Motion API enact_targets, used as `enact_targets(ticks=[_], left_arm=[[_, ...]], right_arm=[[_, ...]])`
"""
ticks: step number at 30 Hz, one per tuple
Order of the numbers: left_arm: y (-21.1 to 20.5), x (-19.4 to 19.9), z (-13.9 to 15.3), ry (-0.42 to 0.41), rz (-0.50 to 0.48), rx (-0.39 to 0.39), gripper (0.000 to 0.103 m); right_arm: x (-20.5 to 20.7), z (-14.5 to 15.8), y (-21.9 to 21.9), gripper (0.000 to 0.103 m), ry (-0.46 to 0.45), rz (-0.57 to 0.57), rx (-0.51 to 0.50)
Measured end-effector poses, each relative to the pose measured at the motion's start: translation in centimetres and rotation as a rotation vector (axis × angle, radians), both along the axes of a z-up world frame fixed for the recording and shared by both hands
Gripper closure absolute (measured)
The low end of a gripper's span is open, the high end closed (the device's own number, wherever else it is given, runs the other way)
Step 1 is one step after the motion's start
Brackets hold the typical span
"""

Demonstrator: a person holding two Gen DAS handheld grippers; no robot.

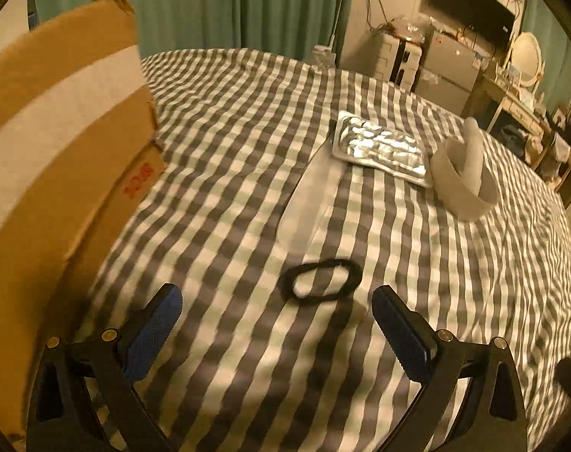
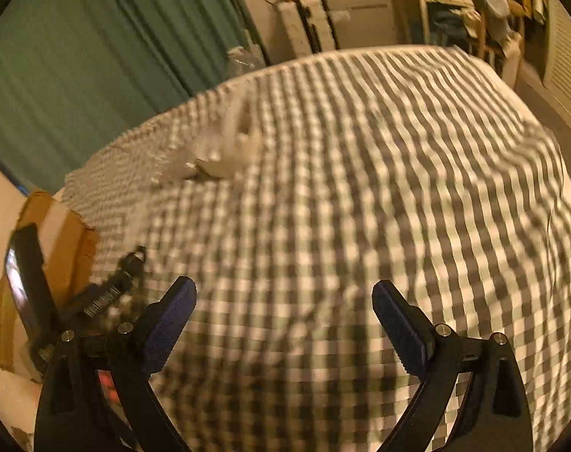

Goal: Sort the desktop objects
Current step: 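Grasp the white tape roll with the right gripper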

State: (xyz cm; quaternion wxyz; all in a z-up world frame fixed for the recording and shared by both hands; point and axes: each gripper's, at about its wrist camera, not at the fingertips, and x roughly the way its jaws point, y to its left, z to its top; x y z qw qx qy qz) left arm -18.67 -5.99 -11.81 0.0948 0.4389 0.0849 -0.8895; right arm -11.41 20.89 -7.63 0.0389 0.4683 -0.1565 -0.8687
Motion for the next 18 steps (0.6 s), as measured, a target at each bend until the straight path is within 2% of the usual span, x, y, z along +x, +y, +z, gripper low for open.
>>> enact_targets(ticks=[3, 4, 6, 7, 9, 12, 14, 16, 18], left_arm=[[0.0, -0.6, -0.6, 0.017, -0.017, 0.019, 0.002], [0.1, -0.5, -0.8, 0.015, -0.018, 0.017, 0.013], [0.5, -0.3, -0.6, 0.028, -0.036, -0.024, 0.057], [0.8, 0.0, 0.1, 0.045, -0.051, -0.048, 0.099], [0.5, 0.1, 1.0, 0.063, -0.057, -0.040, 0.098], [-0.8, 0.6, 2.5, 0.106, -0.022, 0.068, 0.098], [-1.5, 0.9, 3.8, 0.146, -0.009, 0.109, 0.098], [-1.6, 0.9, 4.2, 0.166, -0.009, 0.079, 0.098], [-1.5, 0.3, 4.5, 0.175, -0.025, 0.058, 0.098]], right_arm=[[-0.4, -1.8, 1.0, 0.008, -0.045, -0.023, -0.038], [-0.8, -2.3, 1.3, 0.008, -0.066, -0.038, -0.059], [-1.3, -2.5, 1.6, 0.008, -0.065, -0.059, -0.074], [-1.7, -2.5, 1.5, 0.008, -0.055, -0.062, -0.067], [-2.5, -2.3, 0.9, 0.008, -0.035, -0.058, -0.053], [-4.6, -1.8, -0.4, 0.008, 0.000, -0.027, -0.064], [-6.5, -1.2, -1.5, 0.008, 0.045, 0.018, -0.058], [-8.4, -0.7, -3.0, 0.008, 0.074, 0.075, -0.019], [-10.4, -0.4, -4.6, 0.008, 0.099, 0.124, 0.063]])
